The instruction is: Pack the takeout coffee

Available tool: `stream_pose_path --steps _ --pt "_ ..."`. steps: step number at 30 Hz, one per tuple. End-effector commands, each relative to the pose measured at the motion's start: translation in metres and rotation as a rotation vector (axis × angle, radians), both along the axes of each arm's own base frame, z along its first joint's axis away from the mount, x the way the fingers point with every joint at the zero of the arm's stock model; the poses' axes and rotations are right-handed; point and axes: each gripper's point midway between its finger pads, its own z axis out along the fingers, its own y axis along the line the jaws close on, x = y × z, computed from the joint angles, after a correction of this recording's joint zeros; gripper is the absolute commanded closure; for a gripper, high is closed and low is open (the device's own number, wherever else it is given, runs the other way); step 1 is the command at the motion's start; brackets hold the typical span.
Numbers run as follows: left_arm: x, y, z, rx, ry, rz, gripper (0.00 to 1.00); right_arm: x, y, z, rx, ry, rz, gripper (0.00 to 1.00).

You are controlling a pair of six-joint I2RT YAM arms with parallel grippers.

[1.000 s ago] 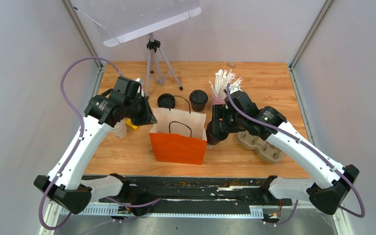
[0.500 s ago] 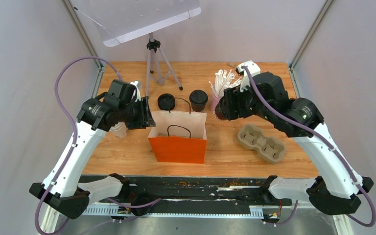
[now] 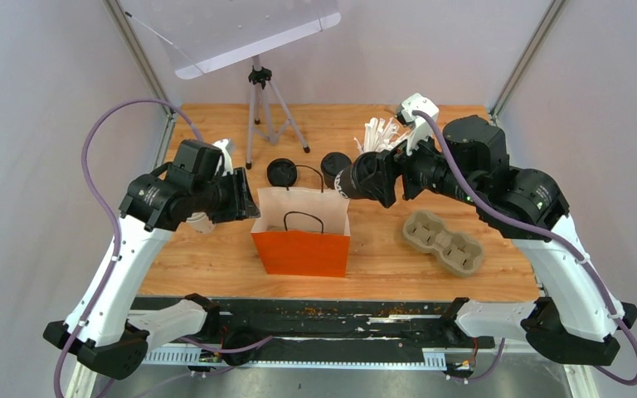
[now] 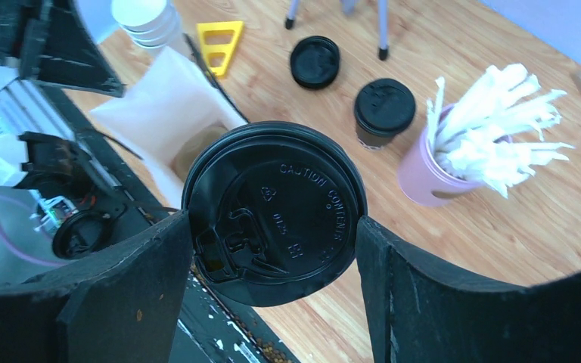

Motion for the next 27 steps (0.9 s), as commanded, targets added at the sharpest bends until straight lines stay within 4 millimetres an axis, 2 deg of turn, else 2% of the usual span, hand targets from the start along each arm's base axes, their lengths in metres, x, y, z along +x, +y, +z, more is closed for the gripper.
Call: stream_pose_path --steps 1,6,13,19,27 --pt "0.000 -0.004 0.005 -0.033 -0.020 -0.008 0.47 -0.017 0.012 0.045 0.138 -0.098 0.089 0.29" --pt "0.001 -0.010 0.000 -0.042 -0.012 -0.050 0.48 -0.029 0.027 0.048 0.184 -0.109 0.182 0.29" --pt "0.002 -0.014 0.005 -0.069 -0.039 -0.064 0.47 -0.039 0.058 0.020 0.141 -0.072 0.280 0.29" --pt "0.002 -0.014 -0.001 -0.058 -0.038 -0.078 0.46 -0.025 0.073 0.002 0.068 -0.142 0.288 0.29" --pt "0.007 -0.011 -0.002 -0.030 -0.067 -0.089 0.47 -0.013 0.100 -0.044 -0.115 -0.191 0.351 0.29"
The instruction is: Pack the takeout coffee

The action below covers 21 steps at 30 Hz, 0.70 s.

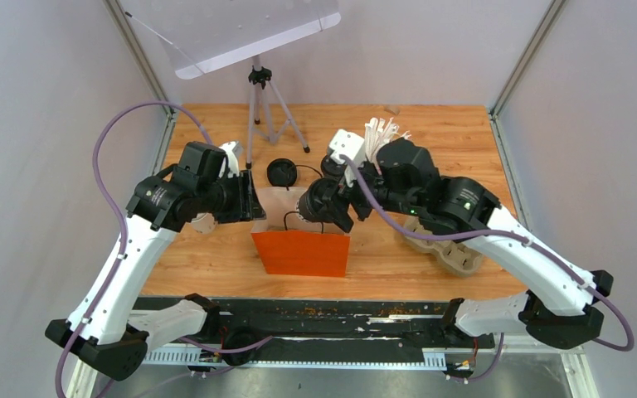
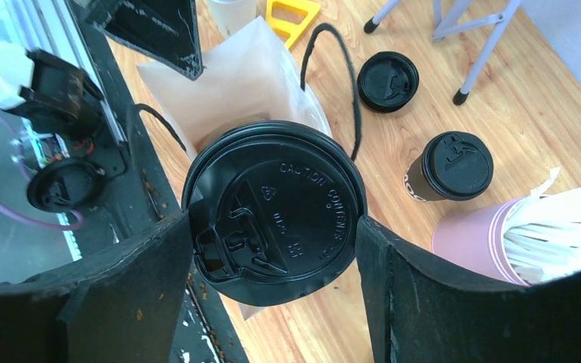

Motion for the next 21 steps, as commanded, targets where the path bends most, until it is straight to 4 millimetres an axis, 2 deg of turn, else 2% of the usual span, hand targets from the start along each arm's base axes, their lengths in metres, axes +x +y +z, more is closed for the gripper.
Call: stream_pose_path --steps 1,7,9,10,16,21 --pt "0.008 0.000 0.011 0.005 -0.080 -0.032 0.47 0.009 0.017 -0.006 -0.056 -0.119 0.042 0.29" --pt "0.007 0.004 0.014 0.013 -0.088 -0.017 0.46 0.003 0.021 -0.025 -0.196 -0.196 0.099 0.29" --pt "0.004 0.006 0.014 0.013 -0.078 -0.001 0.45 -0.003 0.019 -0.035 -0.240 -0.208 0.124 0.28" --pt "-0.002 0.010 0.012 0.010 -0.058 0.024 0.42 -0.014 0.014 -0.038 -0.251 -0.220 0.152 0.28" --pt "-0.007 0.009 0.011 -0.037 -0.059 0.062 0.39 -0.035 0.010 -0.042 -0.233 -0.212 0.193 0.29" --pt "-0.006 0.009 -0.002 -0.024 -0.064 0.049 0.39 -0.047 0.009 -0.050 -0.247 -0.188 0.195 0.30"
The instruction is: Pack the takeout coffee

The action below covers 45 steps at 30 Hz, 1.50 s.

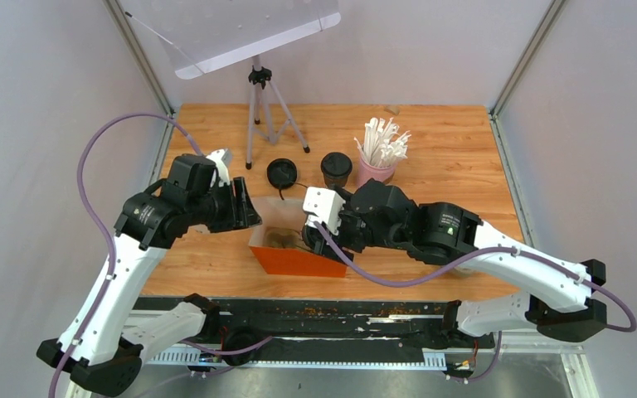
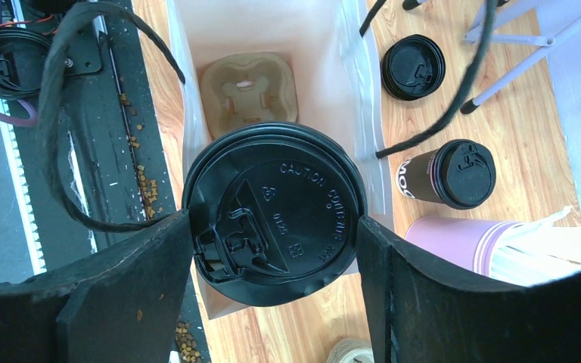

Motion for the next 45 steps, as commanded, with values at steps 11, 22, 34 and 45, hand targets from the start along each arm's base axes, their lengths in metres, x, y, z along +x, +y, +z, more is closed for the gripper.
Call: stream_pose_path --steps 11,22,34,45 --pt "0.025 -0.015 0.002 -0.028 -0.139 -0.079 0.53 -0.019 0.016 -0.021 -0.091 -0.151 -0.064 0.30" --pt "0.025 -0.058 0.034 -0.275 -0.299 -0.248 0.90 -0.003 0.016 -0.003 -0.141 -0.308 -0.102 0.28" --pt "0.045 -0.073 0.026 -0.263 -0.331 -0.316 0.85 0.012 0.013 -0.031 -0.244 -0.408 -0.059 0.27" --pt "0.007 -0.043 0.014 -0.183 -0.221 -0.265 0.40 -0.005 0.008 -0.078 -0.268 -0.306 0.007 0.28"
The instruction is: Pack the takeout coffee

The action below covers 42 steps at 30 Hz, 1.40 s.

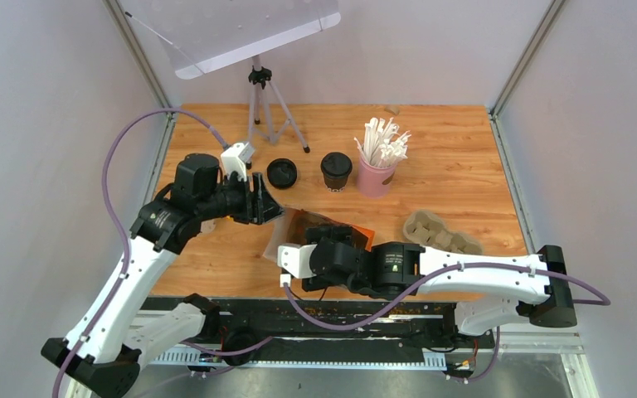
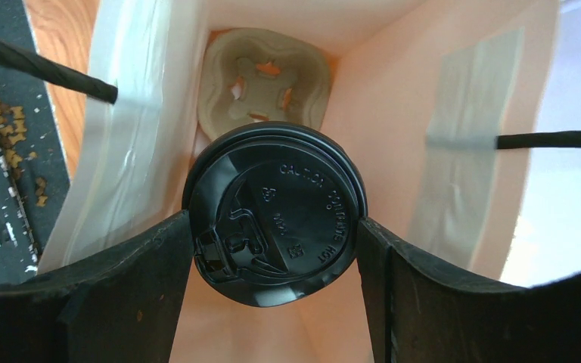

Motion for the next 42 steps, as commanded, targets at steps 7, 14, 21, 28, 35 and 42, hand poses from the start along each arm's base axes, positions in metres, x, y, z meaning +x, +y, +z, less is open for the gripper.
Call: stream_pose_path --steps 7,14,21,28,35,42 --pt "-0.054 0.024 -0.012 0.035 0.113 -0.002 0.33 -0.011 -0.008 0.002 0.072 0.052 0.015 0.28" --pt "-0.066 0.014 -0.023 -0.017 0.149 -0.074 0.30 -0.010 -0.004 0.004 0.092 0.063 0.000 0.29" --pt "-0.062 0.012 -0.027 -0.017 0.133 -0.075 0.32 -0.011 -0.004 -0.001 0.094 0.073 -0.008 0.29" --pt "-0.054 0.006 -0.030 -0.025 0.086 -0.094 0.39 -0.006 -0.007 -0.003 0.068 0.050 -0.048 0.28" --pt "-0.052 -0.009 -0.027 0.024 0.068 -0.111 0.57 -0.011 -0.007 -0.009 0.106 0.097 -0.065 0.29" --pt "-0.053 0.014 -0.017 0.085 -0.005 -0.037 0.99 -0.011 0.001 -0.008 0.128 0.088 -0.044 0.29"
